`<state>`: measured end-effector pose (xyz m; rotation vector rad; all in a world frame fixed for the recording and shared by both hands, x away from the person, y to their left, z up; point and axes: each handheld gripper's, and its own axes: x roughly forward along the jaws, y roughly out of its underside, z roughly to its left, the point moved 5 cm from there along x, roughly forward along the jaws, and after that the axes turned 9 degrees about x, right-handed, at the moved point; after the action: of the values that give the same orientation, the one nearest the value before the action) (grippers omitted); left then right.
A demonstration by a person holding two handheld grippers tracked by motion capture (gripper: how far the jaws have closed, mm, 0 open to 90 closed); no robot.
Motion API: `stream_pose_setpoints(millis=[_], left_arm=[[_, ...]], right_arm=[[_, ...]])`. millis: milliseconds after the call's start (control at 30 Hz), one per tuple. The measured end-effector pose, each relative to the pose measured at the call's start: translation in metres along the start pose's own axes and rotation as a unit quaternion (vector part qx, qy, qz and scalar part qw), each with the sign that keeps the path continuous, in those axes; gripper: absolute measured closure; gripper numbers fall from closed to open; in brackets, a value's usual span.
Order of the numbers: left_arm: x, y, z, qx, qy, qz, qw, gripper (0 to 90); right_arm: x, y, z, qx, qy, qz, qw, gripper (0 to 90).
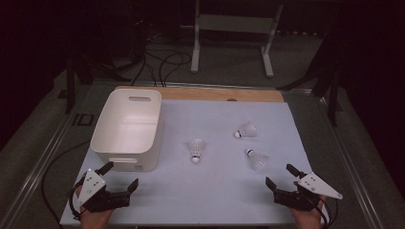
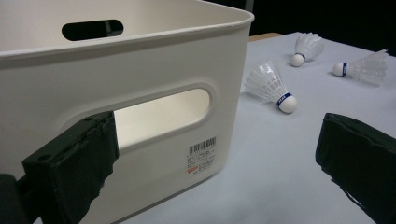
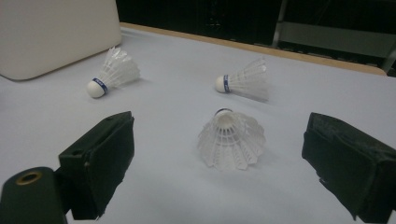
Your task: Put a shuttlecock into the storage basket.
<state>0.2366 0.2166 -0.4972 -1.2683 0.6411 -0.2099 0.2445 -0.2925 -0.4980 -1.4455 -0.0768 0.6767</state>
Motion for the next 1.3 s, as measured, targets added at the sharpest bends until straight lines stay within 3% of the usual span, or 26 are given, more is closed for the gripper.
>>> stream_pose_setpoints(millis=[433, 767, 1300], left_arm=[[-0.001, -0.001, 0.002, -0.004, -0.003, -0.007, 1.0, 0.0], [0.0, -0.001, 0.001, 0.002, -0.006, -0.004, 1.0, 0.0], [0.001, -0.001, 0.0, 0.005, -0.009, -0.001, 1.0, 0.0]], right_arm=[[0.0, 0.0, -0.002, 0.003, 0.006, 0.003, 1.0, 9.2], [0.003, 0.0, -0.003, 0.009, 0.009, 0.024, 0.9996, 9.2], [0.012, -0.008, 0.003, -0.002, 0.006, 0.056, 0.9984, 9.1]])
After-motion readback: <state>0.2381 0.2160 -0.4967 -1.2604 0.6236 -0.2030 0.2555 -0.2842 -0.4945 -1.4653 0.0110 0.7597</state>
